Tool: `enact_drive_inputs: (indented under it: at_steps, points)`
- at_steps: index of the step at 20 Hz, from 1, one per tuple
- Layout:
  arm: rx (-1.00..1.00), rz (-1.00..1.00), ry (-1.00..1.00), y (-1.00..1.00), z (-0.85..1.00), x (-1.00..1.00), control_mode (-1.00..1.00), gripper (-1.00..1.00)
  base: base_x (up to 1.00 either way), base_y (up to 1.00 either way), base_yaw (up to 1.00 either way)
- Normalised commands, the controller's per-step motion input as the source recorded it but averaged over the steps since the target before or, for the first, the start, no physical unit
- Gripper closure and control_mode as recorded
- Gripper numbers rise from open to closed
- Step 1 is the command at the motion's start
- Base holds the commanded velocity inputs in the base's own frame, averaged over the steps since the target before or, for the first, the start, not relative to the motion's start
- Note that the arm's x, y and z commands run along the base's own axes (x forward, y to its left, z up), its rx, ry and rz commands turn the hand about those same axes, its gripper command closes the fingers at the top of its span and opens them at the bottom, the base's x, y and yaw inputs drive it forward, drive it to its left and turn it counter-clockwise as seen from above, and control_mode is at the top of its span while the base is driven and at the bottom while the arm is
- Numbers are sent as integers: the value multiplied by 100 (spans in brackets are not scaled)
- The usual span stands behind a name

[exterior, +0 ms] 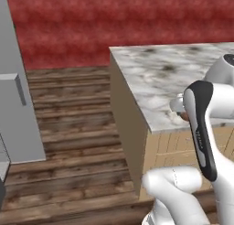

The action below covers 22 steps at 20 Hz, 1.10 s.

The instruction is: Take the lemon and onion out of the freezer and place them in the tupperware container on the counter. Then put the tupperware containing the vegetables back in the freezer.

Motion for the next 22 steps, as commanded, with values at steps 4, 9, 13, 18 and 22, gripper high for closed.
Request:
enact_drive_inputs:
  at_steps: [4, 9, 13, 18, 22]
  points:
    - [0, 0, 0, 0, 0, 0, 100, 100, 23, -100, 0]
    - [0, 0, 0, 0, 0, 0, 100, 100, 33, -100, 0]
    - [0, 0, 0, 0, 0, 0, 100, 100, 38, -100, 0]
    - [0, 0, 0, 0, 0, 0, 100, 100, 47, -100, 0]
    - [0, 0, 0, 0, 0, 0, 100, 100, 47, -94, 0]
